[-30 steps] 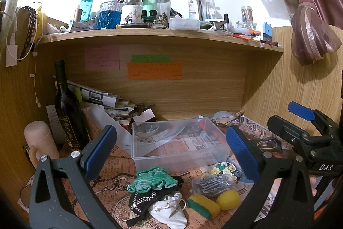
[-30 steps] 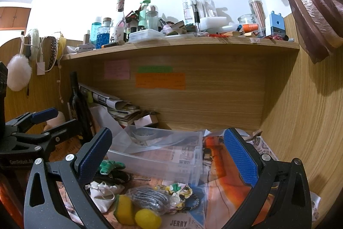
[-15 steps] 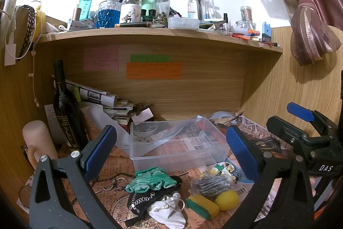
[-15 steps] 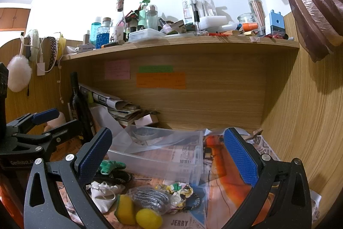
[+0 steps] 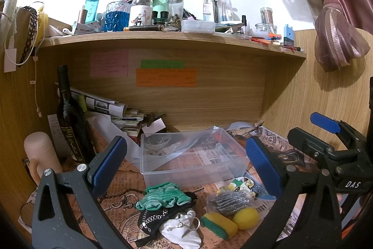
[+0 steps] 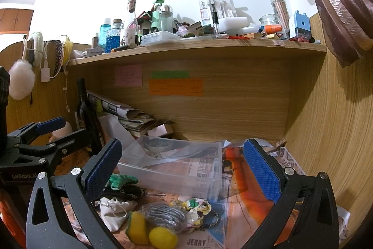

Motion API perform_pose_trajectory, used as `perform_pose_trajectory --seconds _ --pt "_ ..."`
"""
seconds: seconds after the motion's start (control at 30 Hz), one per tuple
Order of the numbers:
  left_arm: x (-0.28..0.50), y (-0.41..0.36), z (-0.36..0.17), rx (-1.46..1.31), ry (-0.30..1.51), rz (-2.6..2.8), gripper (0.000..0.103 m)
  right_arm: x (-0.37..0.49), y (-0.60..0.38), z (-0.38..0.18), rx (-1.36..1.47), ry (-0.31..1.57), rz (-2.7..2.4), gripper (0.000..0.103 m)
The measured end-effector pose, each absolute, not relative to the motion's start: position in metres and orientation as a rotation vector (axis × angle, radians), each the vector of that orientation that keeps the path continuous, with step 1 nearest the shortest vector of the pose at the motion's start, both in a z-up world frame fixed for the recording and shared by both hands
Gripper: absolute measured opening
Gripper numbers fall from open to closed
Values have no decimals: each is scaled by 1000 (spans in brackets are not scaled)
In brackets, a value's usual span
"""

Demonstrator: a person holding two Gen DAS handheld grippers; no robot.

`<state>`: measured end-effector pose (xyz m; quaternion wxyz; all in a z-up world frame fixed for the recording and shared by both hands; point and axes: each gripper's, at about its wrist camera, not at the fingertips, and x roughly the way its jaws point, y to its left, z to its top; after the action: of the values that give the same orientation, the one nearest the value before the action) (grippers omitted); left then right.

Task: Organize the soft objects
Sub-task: 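Grasp the green knitted glove with the left tool while the right tool grasps the yellow patterned cloth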

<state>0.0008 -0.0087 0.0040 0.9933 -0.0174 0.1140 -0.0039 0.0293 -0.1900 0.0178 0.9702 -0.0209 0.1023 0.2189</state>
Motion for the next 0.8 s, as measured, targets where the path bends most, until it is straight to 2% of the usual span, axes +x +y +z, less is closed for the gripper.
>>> perform_pose_trajectory --seconds 0.5,0.8 --pt "2 -10 2 -41 244 -12 103 32 -191 15 -45 218 452 103" --pt "18 8 -28 -50 388 -16 103 55 -201 -14 -64 349 429 103"
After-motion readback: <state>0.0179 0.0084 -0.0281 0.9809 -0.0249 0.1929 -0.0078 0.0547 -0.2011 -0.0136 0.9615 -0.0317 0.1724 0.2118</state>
